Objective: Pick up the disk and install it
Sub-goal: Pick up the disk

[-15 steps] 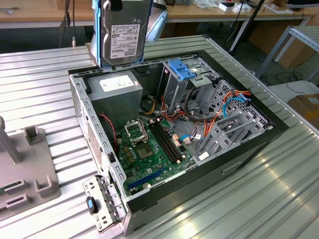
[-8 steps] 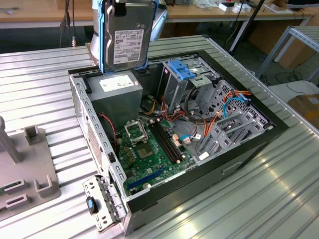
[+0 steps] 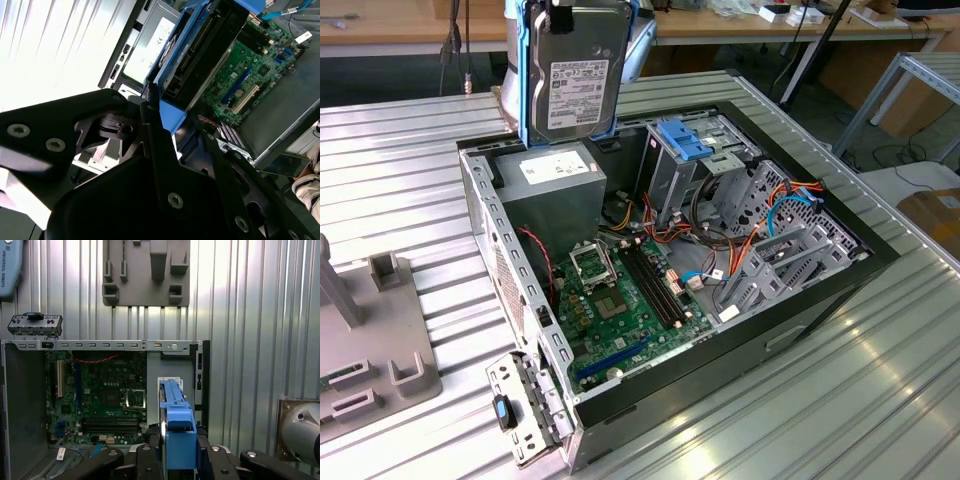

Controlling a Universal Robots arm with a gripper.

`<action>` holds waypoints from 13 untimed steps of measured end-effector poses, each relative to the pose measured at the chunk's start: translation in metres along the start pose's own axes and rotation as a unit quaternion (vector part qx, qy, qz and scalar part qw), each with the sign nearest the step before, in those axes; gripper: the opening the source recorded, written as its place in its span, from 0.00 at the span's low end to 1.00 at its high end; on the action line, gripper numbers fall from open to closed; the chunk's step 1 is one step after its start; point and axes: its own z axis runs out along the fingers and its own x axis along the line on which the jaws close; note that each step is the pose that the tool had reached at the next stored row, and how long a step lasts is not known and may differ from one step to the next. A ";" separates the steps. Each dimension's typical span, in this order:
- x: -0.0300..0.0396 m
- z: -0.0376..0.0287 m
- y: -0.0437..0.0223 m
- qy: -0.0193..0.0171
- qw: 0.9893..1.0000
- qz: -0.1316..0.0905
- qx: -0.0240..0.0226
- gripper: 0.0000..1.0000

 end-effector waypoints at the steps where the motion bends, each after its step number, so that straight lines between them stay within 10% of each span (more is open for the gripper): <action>1: 0.0000 0.0000 0.0000 0.000 1.000 0.000 0.000 0.37; 8: 0.0074 0.0001 0.0002 0.000 1.000 0.000 0.000 0.37; 13: 0.0351 0.0012 0.0007 0.000 1.000 -0.001 0.000 0.37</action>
